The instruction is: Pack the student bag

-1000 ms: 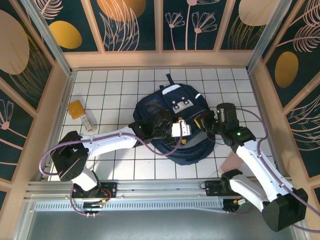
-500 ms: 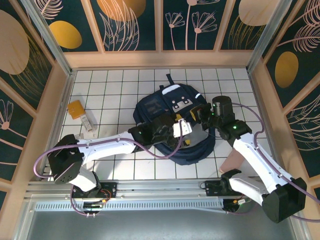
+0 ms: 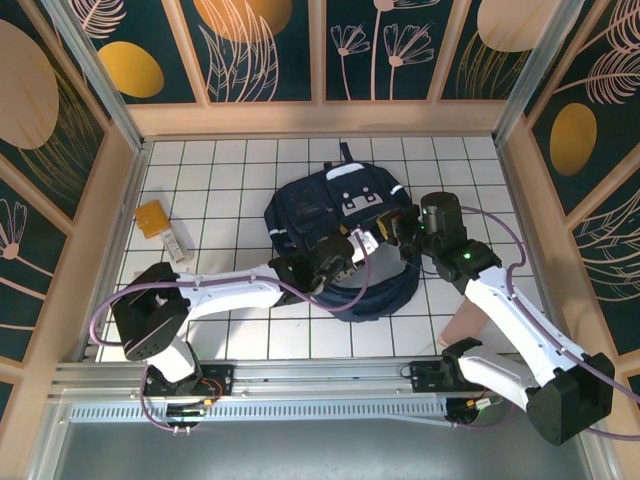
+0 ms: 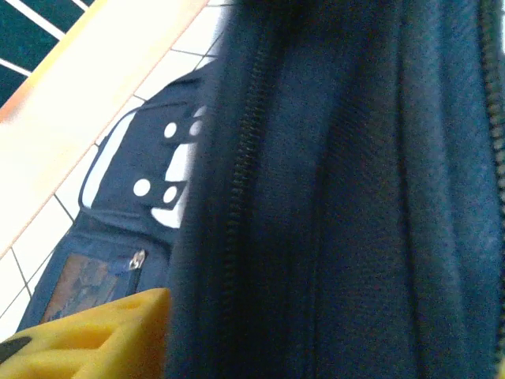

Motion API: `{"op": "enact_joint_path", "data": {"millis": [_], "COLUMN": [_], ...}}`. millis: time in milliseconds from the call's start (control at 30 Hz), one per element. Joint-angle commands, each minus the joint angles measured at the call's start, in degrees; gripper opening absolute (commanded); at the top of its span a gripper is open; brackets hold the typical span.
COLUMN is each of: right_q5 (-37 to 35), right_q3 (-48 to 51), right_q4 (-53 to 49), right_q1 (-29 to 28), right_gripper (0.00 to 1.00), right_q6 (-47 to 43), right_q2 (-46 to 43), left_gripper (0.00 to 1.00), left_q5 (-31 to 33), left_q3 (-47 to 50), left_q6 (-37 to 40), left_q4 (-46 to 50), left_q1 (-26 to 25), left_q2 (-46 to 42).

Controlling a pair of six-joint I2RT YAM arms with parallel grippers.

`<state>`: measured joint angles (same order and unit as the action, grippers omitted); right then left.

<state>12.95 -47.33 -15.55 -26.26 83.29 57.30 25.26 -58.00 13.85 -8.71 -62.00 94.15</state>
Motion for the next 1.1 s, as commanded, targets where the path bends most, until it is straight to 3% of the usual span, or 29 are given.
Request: {"op": "enact_joint_path", "data": {"millis": [0,33,67,100,167,200,333,433,633,800,967,1067], "right_q5": [-1.24,-1.64,-2.05,-2.81,-5.95,-7.84,-21.13,-29.40,-30.24,-32.35,-32.89,-33.20], "right_q3": [-1.56,-1.72,-1.96,-2.09,-2.61,-2.67,-5.00,-2.05,10.15,13.97,13.99,16.11], "right_q4": [3.63,2.64,1.37,0.14,-5.24,-7.94,-27.74,-36.07,-35.47,-35.38,-36.16,-31.73], "right_q1": [-0.28,-0.17,-0.09,0.05,0.02,-0.01,0.51,5.65,22.55,30.62,33.60,35.10], "right_gripper": [0.00,0.00,0.00,0.12,0.48,0.61,0.97,0.99,0.99,0.99,0.99,0.99], "right_q6": [-0.04,-0.76,-1.37,-2.25,-3.38,-3.48,-2.93,-7.15,-19.07,-20.53,-17.15,-17.14], "right_q2": [0.30,0.80,1.17,1.42,1.38,0.99,-0.12,-1.02,-2.14,-3.44,-0.12,3.62], "left_gripper": [0.27,0.11,0.04,0.00,0.00,0.00,0.00,0.00,0.00,0.00,0.00,0.00], "left_q5": [2.96,1.92,1.06,0.04,-1.86,-2.63,-4.87,-6.39,-8.75,-14.03,-18.81,-22.69], "left_q3": [-0.65,-0.96,-1.06,-1.11,-1.71,-2.45,-5.16,-6.20,-8.69,-11.72,-13.71,-12.75], "left_q6": [2.14,3.18,3.80,4.34,5.92,6.73,6.91,5.51,7.28,8.34,9.04,7.31], "left_q4": [-0.50,-0.10,-0.29,-0.49,-0.50,0.16,2.21,2.04,0.34,0.36,1.12,0.48], "left_q1": [3.23,4.59,6.09,7.49,10.41,11.39,15.29,18.03,21.36,23.36,23.59,23.63], "left_q2": [0.08,-0.30,-0.83,-1.35,-1.95,-1.89,-0.81,-0.55,-1.13,-0.90,-1.23,-2.24]}}
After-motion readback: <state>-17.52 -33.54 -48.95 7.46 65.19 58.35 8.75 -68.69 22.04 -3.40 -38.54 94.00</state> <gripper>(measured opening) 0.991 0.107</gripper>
